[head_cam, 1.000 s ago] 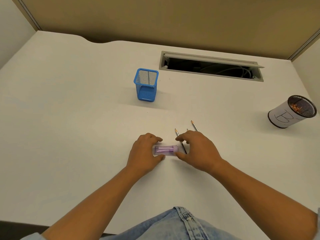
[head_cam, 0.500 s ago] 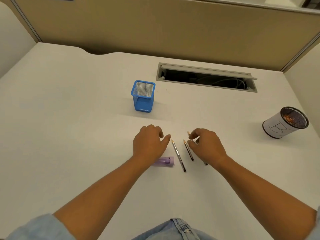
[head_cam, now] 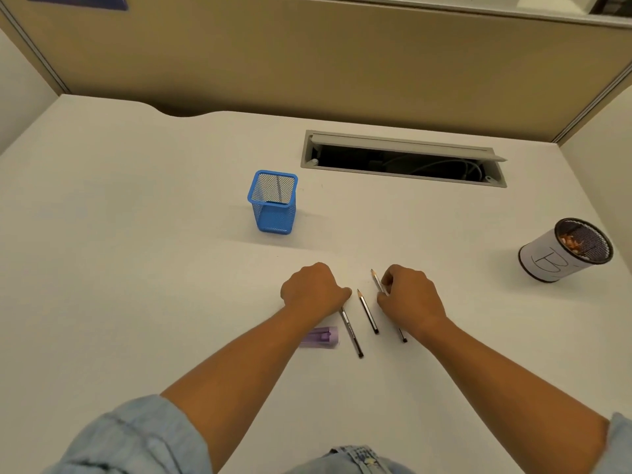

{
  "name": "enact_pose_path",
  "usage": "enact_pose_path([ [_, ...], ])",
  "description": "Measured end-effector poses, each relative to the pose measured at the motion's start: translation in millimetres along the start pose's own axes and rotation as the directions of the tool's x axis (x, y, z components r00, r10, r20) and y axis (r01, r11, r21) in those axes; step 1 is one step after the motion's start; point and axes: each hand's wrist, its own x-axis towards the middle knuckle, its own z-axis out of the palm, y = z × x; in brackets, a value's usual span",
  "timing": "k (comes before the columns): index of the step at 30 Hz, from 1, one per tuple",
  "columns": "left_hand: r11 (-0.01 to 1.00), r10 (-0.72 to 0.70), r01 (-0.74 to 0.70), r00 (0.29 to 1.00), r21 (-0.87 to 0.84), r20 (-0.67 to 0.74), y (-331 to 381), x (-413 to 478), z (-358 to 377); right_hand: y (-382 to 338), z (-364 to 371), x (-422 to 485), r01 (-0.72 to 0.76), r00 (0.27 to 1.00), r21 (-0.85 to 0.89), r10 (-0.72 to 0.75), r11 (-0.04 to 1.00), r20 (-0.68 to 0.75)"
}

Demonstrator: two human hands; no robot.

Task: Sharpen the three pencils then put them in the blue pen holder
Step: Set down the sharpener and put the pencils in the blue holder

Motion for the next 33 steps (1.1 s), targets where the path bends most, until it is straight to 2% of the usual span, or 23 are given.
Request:
enact_pose_path([
  [13, 0.994, 0.004, -0.006, 1.000, -0.106, -0.014, 17.7, 5.7, 10.9, 10.9, -2.1, 10.4, -0.020, 0.999, 0.034, 0.021, 0.999, -0.026],
  [19, 0.973, -0.001, -0.010, 0.999, -0.229, -0.046, 22.1, 8.9, -7.2, 7.9, -14.0, 10.2, -0.016, 0.995, 0.074, 0.023, 0.997, -0.095],
  [23, 0.937, 0.038, -0.098, 0.983, -0.334, -0.182, 26.5, 6.4, -37.5, -4.3, -37.0, 14.6, 0.019, 0.982, 0.176, 0.014, 0.984, -0.187],
  [27, 0.854, 0.074, -0.243, 0.932, -0.461, -0.354, 20.2, -6.0, -66.9, -21.2, -63.1, 20.5, 0.065, 0.976, 0.333, 0.010, 0.941, -0.219],
  [30, 0.785, 0.051, -0.330, 0.877, -0.524, -0.477, 2.0, -14.6, -90.1, -45.7, -82.8, 25.8, 0.149, 0.965, 0.421, -0.040, 0.895, -0.258],
  [33, 0.734, -0.035, -0.398, 0.787, -0.551, -0.616, -21.9, -21.4, -113.6, -72.5, -95.8, 30.3, 0.250, 0.949, 0.491, -0.111, 0.835, -0.294],
])
